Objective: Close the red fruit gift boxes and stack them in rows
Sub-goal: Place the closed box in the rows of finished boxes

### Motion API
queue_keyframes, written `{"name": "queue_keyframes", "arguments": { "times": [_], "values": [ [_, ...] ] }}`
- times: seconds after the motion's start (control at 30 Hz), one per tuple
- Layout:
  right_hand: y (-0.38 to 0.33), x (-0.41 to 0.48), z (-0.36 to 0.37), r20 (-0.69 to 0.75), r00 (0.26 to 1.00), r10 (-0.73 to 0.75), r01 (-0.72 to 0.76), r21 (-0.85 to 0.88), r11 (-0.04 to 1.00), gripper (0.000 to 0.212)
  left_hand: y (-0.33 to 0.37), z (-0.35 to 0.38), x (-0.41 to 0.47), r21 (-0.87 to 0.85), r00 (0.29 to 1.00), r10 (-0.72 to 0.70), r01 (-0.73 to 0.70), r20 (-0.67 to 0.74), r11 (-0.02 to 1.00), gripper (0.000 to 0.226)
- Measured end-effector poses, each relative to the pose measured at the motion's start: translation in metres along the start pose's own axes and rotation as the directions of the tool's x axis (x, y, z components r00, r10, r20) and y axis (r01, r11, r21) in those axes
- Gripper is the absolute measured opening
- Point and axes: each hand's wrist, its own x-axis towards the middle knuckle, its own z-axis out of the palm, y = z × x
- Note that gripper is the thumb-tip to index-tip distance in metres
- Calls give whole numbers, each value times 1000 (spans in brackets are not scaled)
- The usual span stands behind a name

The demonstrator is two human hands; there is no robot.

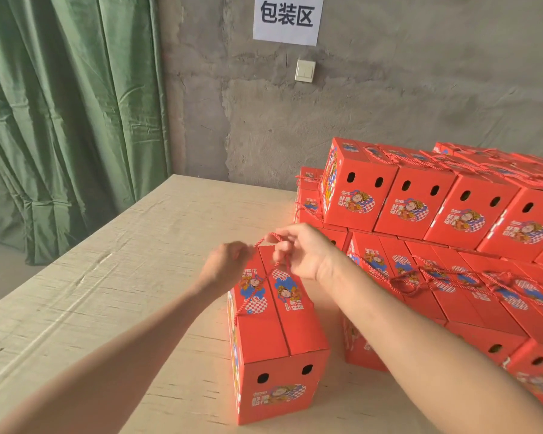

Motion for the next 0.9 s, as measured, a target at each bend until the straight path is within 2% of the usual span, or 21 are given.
{"name": "queue_keyframes", "arguments": {
  "times": [0.07,0.13,0.27,0.37,0.5,0.6,0.67,0.73,0.8,0.83,0.9],
  "values": [
    [-11,-3,1,-54,998,22,-28,-107,994,25,-14,14,-11,113,989,-54,39,135,993,27],
    [-25,-6,7,-118,993,5,-31,-221,975,29,-27,28,-23,132,986,-6,-17,169,991,26],
    [-63,-18,22,-174,981,-90,24,-352,936,33,-35,25,-30,25,983,181,-180,-17,983,25],
    [-104,-38,39,-143,965,-219,134,-452,882,30,-16,6,-30,-61,934,317,-330,-165,942,27],
    [-154,-73,62,-106,869,-484,362,-530,767,26,35,-28,-34,-346,874,440,-486,-207,803,35],
    [-175,-91,69,-165,776,-609,462,-510,726,27,60,-43,-24,-478,905,391,-421,-167,771,47],
    [-180,-96,68,-229,749,-622,470,-478,742,28,70,-48,-16,-496,916,380,-392,-130,775,38],
    [-176,-92,63,-287,759,-584,435,-442,784,31,70,-43,-13,-462,910,390,-408,-140,787,27],
    [-164,-81,52,-332,789,-517,373,-409,833,33,60,-30,-11,-376,907,379,-421,-184,826,33],
    [-155,-74,46,-358,800,-481,337,-395,854,32,52,-22,-11,-336,921,341,-387,-190,859,39],
    [-135,-58,31,-413,805,-427,275,-377,884,27,34,-4,-12,-288,974,192,-220,-123,932,53]
  ]
}}
